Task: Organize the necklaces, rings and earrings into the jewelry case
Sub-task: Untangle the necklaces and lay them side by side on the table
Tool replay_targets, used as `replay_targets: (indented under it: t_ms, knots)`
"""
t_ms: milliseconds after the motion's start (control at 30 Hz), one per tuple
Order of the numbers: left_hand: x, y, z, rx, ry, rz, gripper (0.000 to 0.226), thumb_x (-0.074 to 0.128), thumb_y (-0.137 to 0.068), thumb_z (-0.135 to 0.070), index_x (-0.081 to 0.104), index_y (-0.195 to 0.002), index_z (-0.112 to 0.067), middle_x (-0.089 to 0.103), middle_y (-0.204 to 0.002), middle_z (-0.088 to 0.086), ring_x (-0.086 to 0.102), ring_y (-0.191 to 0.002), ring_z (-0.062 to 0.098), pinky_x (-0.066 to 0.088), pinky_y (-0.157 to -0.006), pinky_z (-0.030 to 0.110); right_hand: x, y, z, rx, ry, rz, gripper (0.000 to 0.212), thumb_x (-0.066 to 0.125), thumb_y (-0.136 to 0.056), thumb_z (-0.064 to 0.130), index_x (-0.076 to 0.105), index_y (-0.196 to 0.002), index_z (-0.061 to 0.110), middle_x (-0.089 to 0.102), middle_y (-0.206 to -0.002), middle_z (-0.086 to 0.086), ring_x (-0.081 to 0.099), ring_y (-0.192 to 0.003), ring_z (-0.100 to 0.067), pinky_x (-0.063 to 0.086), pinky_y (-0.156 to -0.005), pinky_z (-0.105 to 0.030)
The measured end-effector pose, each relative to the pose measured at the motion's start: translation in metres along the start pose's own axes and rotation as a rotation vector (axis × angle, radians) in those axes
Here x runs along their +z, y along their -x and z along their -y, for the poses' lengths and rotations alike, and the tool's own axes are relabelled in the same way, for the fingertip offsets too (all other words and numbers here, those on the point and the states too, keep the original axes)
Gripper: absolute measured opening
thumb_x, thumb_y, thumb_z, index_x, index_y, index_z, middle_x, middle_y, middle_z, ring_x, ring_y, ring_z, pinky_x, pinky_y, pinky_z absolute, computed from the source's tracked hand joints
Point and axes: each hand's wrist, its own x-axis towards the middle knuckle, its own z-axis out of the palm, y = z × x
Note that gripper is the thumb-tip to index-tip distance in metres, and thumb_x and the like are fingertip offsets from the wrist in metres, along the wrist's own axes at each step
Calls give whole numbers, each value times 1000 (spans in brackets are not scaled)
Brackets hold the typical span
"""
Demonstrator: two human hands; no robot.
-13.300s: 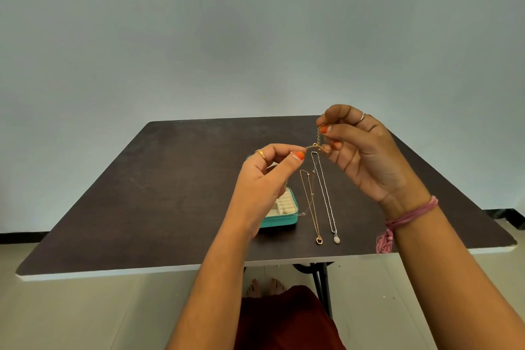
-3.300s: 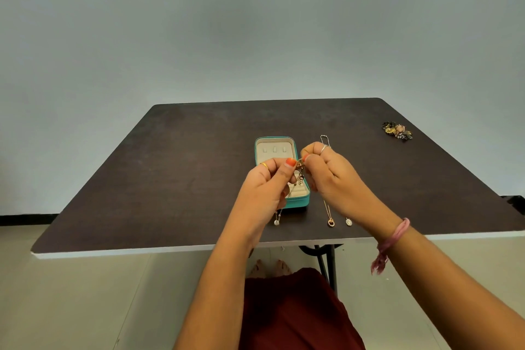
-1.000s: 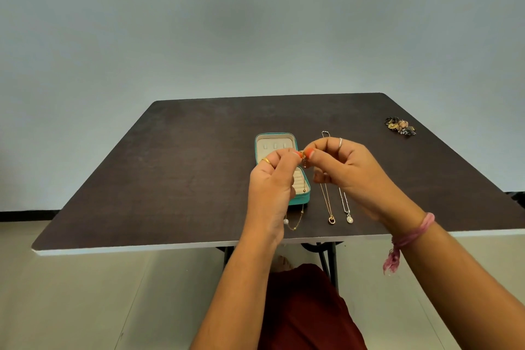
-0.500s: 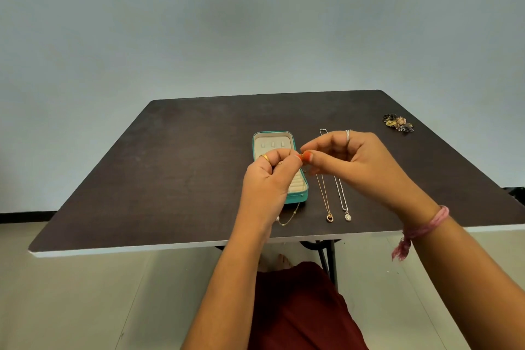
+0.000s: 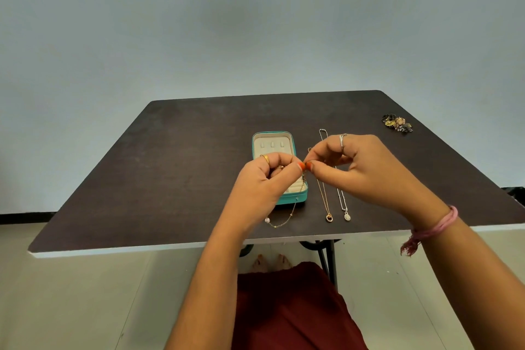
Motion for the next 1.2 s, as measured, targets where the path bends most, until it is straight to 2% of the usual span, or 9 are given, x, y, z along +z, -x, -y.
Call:
replay_targets:
  t_ms: [100,200,333,567,733,900,1000,1133,1200]
  knots:
    - [-3,2,1,-25,58,61,13,58,-93,-18,67,-93,-8,53,-53,-17,46,-48,-2,34,-50,6,-2,0,1,56,-139,39,9,65,-86,19,69,-82,26,69,-75,10,63,-69,-1,49,-63,-15]
    - [-3,2,7,-55,181,118,12,60,-85,-27,69,-84,-18,42,-52,-13,31,-49,4,27,-49,18,-7,0,1,100,-281,130,8,64,-87,16,72,-86,18,69,-72,11,63,-67,0,47,-63,-12]
    - [1,2,10,-95,331,198,13,56,-84,-23,68,-79,-20,35,-56,-5,27,-51,6,28,-46,17,-7,1,1,129,-312,171,8,62,-88,17,71,-87,16,68,-72,6,60,-67,-2,49,-64,-16]
    - [2,1,11,-62,221,112,9,56,-94,-22,61,-87,-18,43,-56,-12,32,-52,4,29,-50,19,3,-3,8,367,-513,144,16,52,-93,7,65,-84,8,55,-56,8,49,-56,-7,52,-69,-31]
    - [3,3,9,18,228,15,7,61,-89,-25,65,-91,-20,52,-61,-14,37,-52,2,31,-48,17,8,-5,12,572,-893,102,10,51,-90,8,60,-88,6,48,-56,2,41,-47,-5,55,-60,-26]
    - [0,4,5,157,168,-106,14,68,-81,-30,67,-95,-31,45,-77,18,42,-61,14,40,-53,17,7,-6,13,640,-1000,110,11,58,-86,15,62,-78,10,52,-58,3,42,-45,-4,52,-60,-26]
    - [-1,5,4,258,42,-116,7,68,-85,-26,68,-89,-32,52,-79,29,46,-65,31,45,-58,29,8,-6,13,651,-1023,110,11,59,-85,15,63,-76,11,53,-58,3,42,-44,-4,52,-59,-26]
    - [-2,6,3,423,-154,-162,12,67,-86,-21,67,-88,-33,57,-71,-2,43,-53,8,38,-51,16,8,-6,13,651,-1032,115,14,58,-87,13,64,-75,10,54,-57,3,43,-44,-3,53,-58,-26]
    - [-4,5,2,536,-266,-195,12,68,-86,-17,69,-92,-28,62,-81,-3,45,-51,11,38,-50,14,8,-6,14,658,-1036,112,15,58,-87,13,64,-74,10,55,-57,3,43,-43,-3,53,-58,-26]
